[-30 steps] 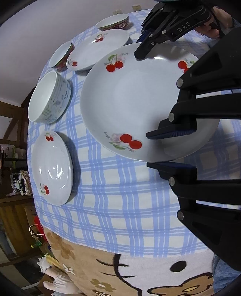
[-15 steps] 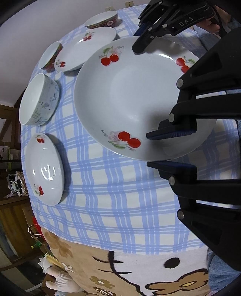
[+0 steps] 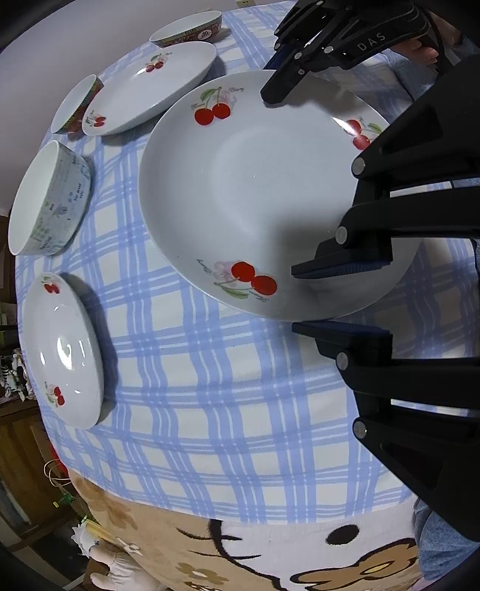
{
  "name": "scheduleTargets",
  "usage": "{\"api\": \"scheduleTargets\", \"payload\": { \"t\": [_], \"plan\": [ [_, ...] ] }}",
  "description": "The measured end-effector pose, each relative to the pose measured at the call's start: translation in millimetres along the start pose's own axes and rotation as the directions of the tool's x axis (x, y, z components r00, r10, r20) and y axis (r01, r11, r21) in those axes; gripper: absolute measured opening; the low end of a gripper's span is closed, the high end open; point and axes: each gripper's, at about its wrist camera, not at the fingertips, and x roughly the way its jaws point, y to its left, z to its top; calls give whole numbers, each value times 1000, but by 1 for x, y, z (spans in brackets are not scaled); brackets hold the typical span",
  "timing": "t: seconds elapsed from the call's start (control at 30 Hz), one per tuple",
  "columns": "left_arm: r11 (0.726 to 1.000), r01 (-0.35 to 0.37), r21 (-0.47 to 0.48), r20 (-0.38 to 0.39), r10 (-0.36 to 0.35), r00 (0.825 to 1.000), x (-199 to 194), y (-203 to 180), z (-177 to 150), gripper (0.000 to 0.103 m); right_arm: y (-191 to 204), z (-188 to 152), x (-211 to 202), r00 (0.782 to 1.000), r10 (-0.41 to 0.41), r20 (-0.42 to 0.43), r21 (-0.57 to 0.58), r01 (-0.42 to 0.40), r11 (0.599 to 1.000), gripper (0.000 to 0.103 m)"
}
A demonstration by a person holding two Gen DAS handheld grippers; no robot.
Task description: Organize plates and bowls
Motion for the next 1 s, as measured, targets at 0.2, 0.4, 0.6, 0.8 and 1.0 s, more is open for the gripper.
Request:
{"api": "scheduleTargets", "payload": {
  "t": [0.2,0.4,0.6,0.8,1.0],
  "plan": [
    [1000,-16,9,-23,16,1000,10,-3,2,22,-2,-3,6,1000,-5,-16,6,5,1000,15],
    [1000,-25,17,-24,26,999,11,-6,2,22,-3,-2,10,1000,-8,-25,8,8,1000,15],
    [999,-35,25,-27,36,999,12,-6,2,22,-3,-3,11,1000,-10,-27,9,10,1000,15],
    [999,-36,26,-28,37,999,12,-7,3,22,-4,-3,11,1000,-9,-28,11,9,1000,15],
    [999,-38,28,-27,39,999,12,-7,3,22,-3,-4,13,999,-14,-30,13,14,1000,16]
  ]
}}
